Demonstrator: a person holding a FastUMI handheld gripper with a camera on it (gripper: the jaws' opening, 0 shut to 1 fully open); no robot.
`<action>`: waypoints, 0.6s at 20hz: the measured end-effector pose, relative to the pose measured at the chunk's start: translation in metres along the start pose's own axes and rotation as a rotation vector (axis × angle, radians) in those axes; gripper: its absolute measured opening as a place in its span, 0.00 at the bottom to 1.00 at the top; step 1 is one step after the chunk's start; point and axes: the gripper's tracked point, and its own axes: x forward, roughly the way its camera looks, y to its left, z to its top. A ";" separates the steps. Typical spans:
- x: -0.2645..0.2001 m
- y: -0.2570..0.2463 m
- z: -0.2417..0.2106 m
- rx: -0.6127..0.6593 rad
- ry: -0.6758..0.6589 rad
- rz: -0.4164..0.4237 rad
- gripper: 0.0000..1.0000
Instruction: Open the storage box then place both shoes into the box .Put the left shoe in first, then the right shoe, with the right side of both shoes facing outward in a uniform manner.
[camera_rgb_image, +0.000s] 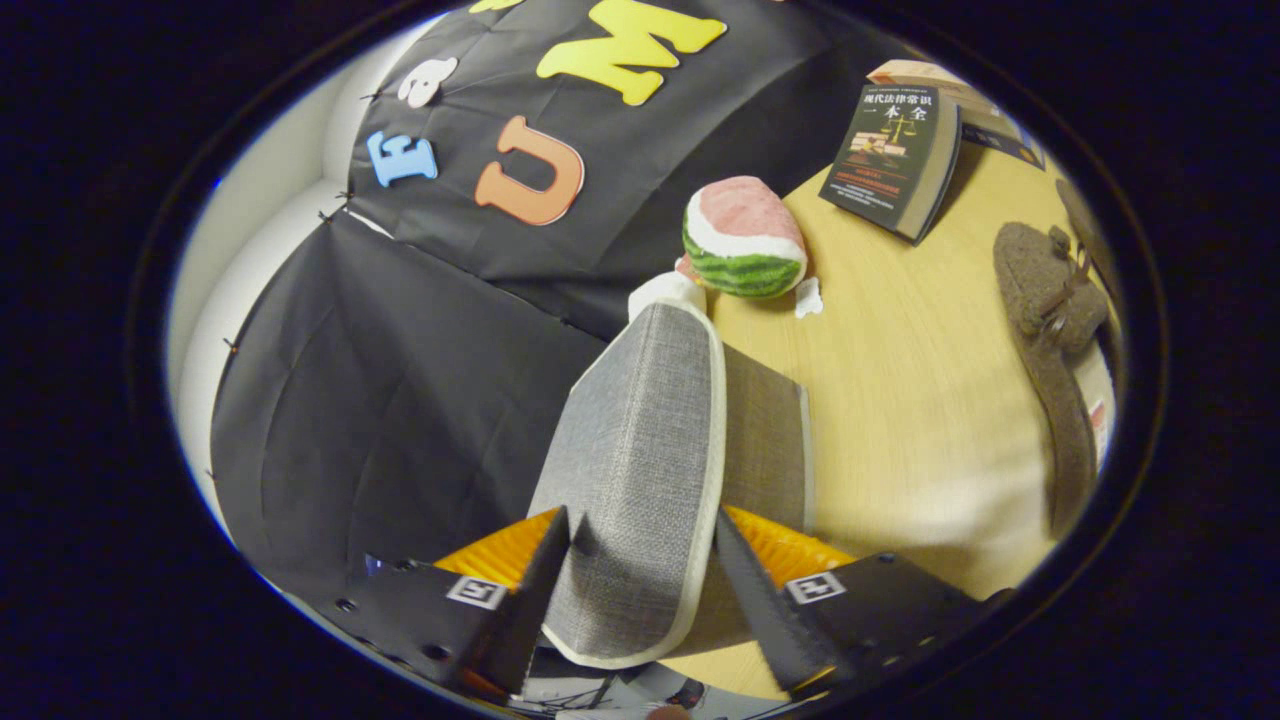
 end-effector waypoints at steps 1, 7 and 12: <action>-0.004 0.002 -0.003 0.002 -0.008 0.013 0.60; -0.017 0.015 0.032 0.054 -0.017 0.010 0.02; -0.036 0.079 0.049 -0.029 -0.044 0.081 0.00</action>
